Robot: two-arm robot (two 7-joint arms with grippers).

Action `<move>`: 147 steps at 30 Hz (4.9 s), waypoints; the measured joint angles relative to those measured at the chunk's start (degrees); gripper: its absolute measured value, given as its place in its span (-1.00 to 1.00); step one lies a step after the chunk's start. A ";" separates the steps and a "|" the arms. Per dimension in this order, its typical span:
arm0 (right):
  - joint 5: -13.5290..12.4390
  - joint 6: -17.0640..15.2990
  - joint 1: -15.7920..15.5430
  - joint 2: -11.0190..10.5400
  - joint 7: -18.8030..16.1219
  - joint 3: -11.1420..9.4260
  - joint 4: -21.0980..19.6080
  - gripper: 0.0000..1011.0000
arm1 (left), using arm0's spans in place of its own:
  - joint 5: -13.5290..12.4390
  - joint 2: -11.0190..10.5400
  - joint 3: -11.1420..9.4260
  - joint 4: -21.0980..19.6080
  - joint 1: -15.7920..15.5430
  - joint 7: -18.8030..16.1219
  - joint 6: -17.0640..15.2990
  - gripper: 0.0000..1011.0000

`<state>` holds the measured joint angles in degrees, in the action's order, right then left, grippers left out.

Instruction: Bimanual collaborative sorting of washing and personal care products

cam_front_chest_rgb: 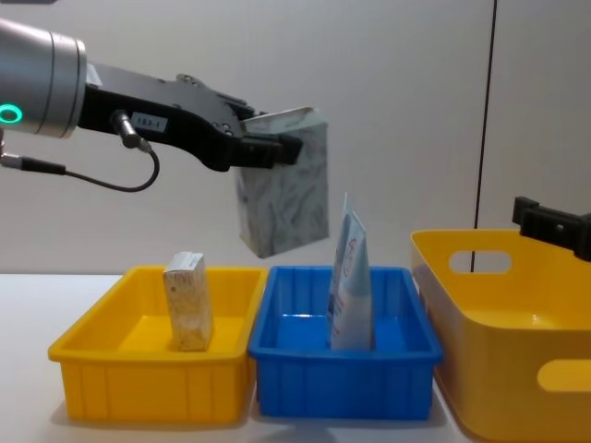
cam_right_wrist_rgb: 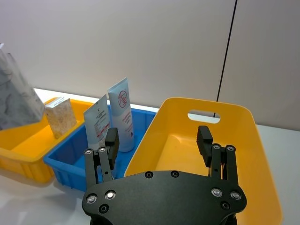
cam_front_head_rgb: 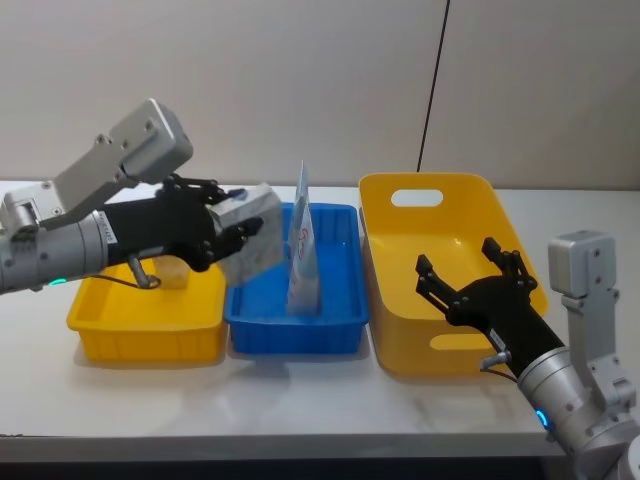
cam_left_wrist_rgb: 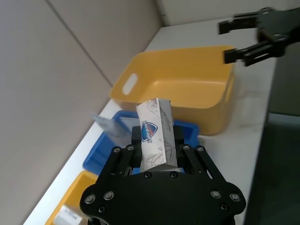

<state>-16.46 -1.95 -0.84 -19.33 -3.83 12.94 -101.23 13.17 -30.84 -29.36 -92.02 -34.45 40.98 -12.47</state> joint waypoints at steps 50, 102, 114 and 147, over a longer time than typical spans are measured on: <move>0.00 0.00 0.00 0.00 0.00 0.00 0.00 0.98 | 11.21 -0.01 -8.56 0.93 -3.35 21.75 5.81 -0.32; -11.65 -2.64 -1.85 -12.64 -21.47 -5.19 -2.47 0.98 | 11.68 -0.05 -9.01 1.62 -3.56 21.86 6.60 -0.32; -17.54 -4.96 -2.75 -20.02 -32.31 -6.99 -4.27 0.98 | 11.67 -0.05 -9.01 1.62 -3.56 21.86 6.60 -0.32; -19.56 -9.19 -0.31 -24.24 -38.57 -0.92 -6.41 0.98 | 11.67 -0.05 -9.01 1.62 -3.55 21.86 6.59 -0.32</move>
<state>-36.03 -11.14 -1.14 -43.57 -42.40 12.02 -107.64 24.83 -30.89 -38.37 -90.40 -38.00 62.85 -5.88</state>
